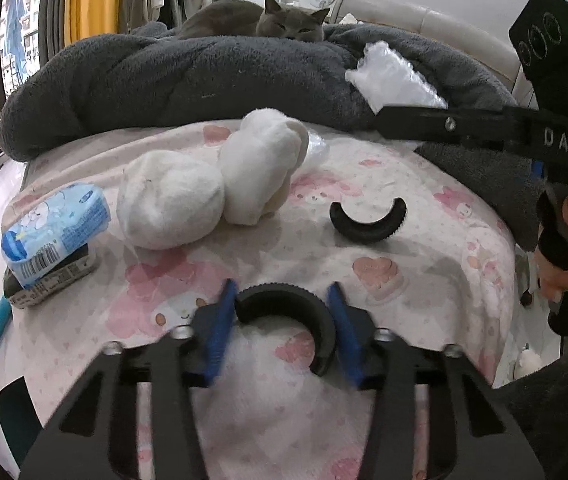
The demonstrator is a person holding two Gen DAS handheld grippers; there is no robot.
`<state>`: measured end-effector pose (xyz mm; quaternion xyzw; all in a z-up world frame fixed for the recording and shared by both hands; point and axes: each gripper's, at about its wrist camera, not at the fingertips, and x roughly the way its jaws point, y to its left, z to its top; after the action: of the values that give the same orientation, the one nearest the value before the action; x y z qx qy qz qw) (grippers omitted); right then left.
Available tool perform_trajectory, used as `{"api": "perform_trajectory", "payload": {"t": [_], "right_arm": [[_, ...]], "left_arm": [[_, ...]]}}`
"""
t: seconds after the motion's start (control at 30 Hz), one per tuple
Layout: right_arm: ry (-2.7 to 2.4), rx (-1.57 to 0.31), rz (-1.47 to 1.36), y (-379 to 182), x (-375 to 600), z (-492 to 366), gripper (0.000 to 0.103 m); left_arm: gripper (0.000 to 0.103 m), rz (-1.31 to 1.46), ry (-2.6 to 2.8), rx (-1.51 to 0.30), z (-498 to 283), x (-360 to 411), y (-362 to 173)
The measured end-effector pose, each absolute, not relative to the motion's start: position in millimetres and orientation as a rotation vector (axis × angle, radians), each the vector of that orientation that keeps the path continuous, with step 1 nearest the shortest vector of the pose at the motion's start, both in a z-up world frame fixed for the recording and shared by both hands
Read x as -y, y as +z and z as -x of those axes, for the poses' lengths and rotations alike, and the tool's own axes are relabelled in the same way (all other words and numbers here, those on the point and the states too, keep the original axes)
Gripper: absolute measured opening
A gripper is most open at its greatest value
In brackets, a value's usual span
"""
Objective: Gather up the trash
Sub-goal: 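Carry the black piece with the left tool and bubble wrap with the right tool to the bin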
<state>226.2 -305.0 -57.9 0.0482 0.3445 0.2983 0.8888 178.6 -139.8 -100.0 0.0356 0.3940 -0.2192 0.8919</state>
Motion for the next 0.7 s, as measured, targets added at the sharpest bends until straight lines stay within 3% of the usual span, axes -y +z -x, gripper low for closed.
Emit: {"api": "perform_trajectory", "payload": {"t": [0.7], "right_arm": [[0.717,-0.706,-0.063,-38,209,-232,0.031]], "left_arm": [[0.044,-0.008,-0.338,-0.77,-164,60,-72]]}}
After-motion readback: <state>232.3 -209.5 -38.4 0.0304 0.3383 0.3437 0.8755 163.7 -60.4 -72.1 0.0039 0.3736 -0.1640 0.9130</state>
